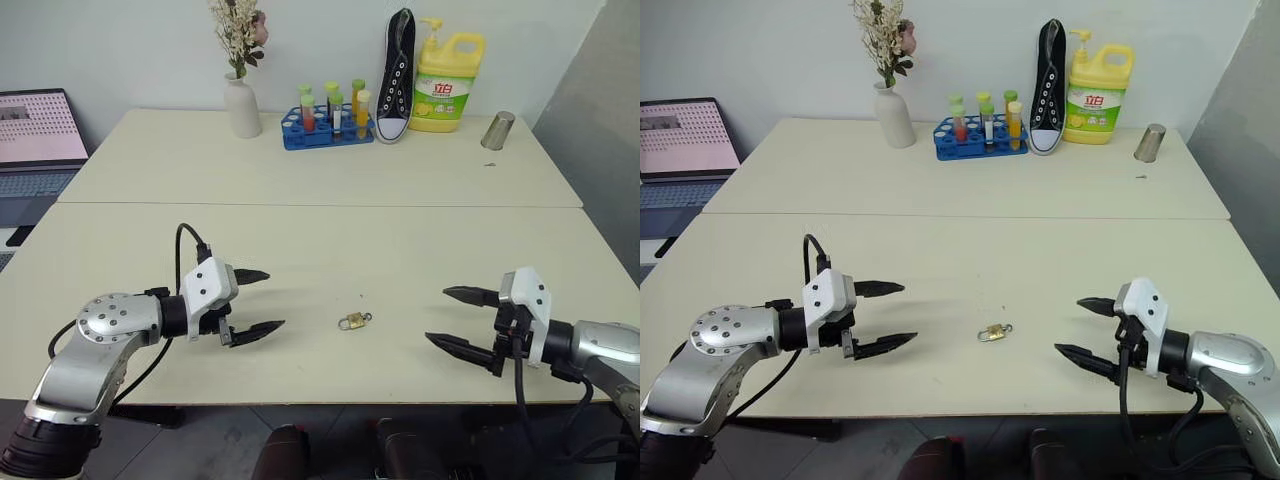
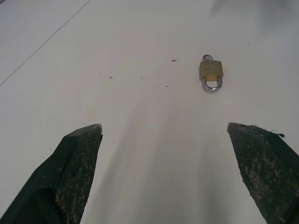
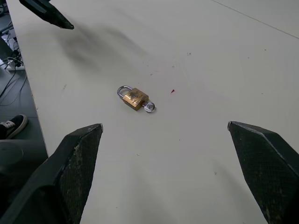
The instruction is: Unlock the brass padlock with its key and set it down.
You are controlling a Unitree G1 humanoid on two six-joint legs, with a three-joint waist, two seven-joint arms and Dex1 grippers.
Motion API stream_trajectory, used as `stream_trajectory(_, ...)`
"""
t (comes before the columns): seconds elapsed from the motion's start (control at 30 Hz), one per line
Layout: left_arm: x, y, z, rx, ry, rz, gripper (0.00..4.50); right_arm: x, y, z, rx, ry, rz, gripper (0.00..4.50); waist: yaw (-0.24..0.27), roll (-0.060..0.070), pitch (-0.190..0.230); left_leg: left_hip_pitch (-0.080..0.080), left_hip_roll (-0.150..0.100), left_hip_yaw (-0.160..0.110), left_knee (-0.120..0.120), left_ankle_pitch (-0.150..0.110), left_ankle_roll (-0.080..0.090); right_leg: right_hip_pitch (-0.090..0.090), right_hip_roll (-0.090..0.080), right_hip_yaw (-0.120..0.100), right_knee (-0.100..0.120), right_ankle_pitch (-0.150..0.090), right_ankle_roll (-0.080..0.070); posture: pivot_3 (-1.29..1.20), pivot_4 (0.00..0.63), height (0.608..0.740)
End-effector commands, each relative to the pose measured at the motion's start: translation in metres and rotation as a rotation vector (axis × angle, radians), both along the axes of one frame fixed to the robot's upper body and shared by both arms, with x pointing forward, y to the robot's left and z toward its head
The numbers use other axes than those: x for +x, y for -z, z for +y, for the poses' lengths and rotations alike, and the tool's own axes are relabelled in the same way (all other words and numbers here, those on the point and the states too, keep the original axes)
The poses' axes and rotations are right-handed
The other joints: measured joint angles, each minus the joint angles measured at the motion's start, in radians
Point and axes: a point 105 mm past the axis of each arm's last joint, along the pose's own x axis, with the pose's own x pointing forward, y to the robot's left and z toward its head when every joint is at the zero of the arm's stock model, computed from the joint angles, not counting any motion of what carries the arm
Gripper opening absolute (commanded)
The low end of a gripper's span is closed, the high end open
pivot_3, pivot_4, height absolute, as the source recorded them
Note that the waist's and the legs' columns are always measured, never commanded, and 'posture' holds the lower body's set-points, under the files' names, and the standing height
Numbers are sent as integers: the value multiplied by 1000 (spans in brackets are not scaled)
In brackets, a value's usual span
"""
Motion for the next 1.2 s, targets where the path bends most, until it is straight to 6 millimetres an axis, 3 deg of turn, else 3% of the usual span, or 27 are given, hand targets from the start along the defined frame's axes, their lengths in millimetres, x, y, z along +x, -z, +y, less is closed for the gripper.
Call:
stream_trajectory(0.03, -6, -3, -6, 0, 38, -30, 4500, -3, -6, 5, -5, -41, -35, 4491, 0, 0, 0, 0, 0, 0, 0, 0, 0, 0, 0, 0, 0, 0, 0, 0, 150, 740)
stream_trajectory(0.4, -12, 1, -9, 12, 41, -25, 4500, -7, -2, 9, 1, -72, -17, 4491, 0, 0, 0, 0, 0, 0, 0, 0, 0, 0, 0, 0, 0, 0, 0, 0, 150, 740)
stream_trajectory(0.6, -6, -3, -11, -39, 37, -6, 4500, -4, 0, 6, -6, -74, -15, 4491, 0, 0, 0, 0, 0, 0, 0, 0, 0, 0, 0, 0, 0, 0, 0, 0, 150, 740)
stream_trajectory(0.93, -2, 9, -21, 1, 117, 14, 4500, -5, -3, 12, 5, -69, -20, 4491, 0, 0, 0, 0, 0, 0, 0, 0, 0, 0, 2, 0, 0, 0, 0, 0, 150, 740)
stream_trajectory(1.2, 7, 22, -51, 24, 144, 10, 4500, -4, -3, 22, 0, -25, -15, 4491, 0, 0, 0, 0, 0, 0, 0, 0, 0, 0, 3, 0, 0, 0, 0, 0, 150, 740)
